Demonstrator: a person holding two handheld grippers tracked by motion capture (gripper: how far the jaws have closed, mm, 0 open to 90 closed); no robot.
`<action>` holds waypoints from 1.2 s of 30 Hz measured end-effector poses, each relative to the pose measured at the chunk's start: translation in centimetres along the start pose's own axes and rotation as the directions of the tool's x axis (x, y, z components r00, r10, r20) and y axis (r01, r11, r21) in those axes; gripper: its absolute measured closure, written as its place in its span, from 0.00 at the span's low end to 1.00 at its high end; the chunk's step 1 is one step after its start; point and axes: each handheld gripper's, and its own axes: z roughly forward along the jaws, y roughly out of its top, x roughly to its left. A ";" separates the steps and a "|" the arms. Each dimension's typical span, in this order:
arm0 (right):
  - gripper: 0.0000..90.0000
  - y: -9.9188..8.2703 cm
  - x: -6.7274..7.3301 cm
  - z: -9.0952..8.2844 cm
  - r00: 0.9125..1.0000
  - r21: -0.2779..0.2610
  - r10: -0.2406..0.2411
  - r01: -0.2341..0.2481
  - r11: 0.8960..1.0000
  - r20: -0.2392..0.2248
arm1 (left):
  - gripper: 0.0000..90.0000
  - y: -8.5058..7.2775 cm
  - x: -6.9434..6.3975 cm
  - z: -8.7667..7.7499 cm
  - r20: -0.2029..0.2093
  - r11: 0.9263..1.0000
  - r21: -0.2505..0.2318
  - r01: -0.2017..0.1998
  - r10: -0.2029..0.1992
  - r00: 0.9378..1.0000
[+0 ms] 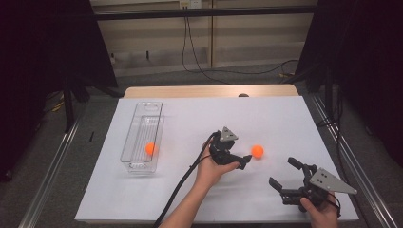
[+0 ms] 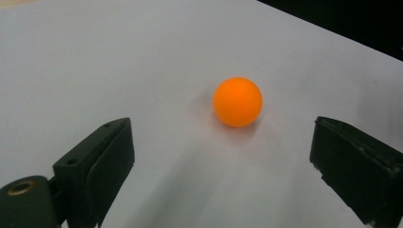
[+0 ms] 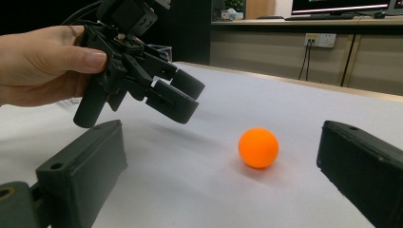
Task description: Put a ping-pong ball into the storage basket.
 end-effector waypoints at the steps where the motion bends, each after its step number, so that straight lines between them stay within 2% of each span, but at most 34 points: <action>1: 0.02 0.0 0.0 0.0 1.000 0.000 0.000 0.000 1.000 0.000 | 0.09 0.0 0.0 0.1 0.001 1.000 -0.001 0.001 -0.001 1.000; 12: 0.02 0.0 -0.1 0.0 1.000 -0.003 0.003 -0.003 1.000 0.002 | 0.09 0.1 -0.1 0.7 -0.003 1.000 0.003 0.004 -0.004 1.000; 16: 0.02 0.0 0.0 0.0 1.000 -0.001 0.001 -0.001 1.000 -0.001 | 0.09 0.1 -0.3 0.8 -0.006 1.000 0.012 -0.008 0.008 1.000; 29: 0.02 0.0 0.1 0.1 1.000 -0.002 -0.001 0.001 1.000 -0.005 | 0.09 0.6 0.2 0.9 -0.020 1.000 0.006 -0.004 0.004 1.000; 32: 0.02 0.0 0.0 0.1 1.000 0.000 0.004 -0.004 1.000 -0.002 | 0.09 0.6 0.1 1.1 -0.033 1.000 0.018 -0.023 0.023 0.999; 34: 0.02 0.0 0.0 0.0 1.000 -0.004 0.003 -0.003 1.000 0.001 | 0.09 0.5 0.1 1.3 -0.020 0.999 0.024 -0.021 0.021 1.000; 36: 0.02 0.0 0.0 0.0 1.000 -0.003 0.003 -0.003 1.000 0.001 | 0.09 0.5 0.0 1.5 -0.027 0.999 0.024 -0.022 0.023 0.999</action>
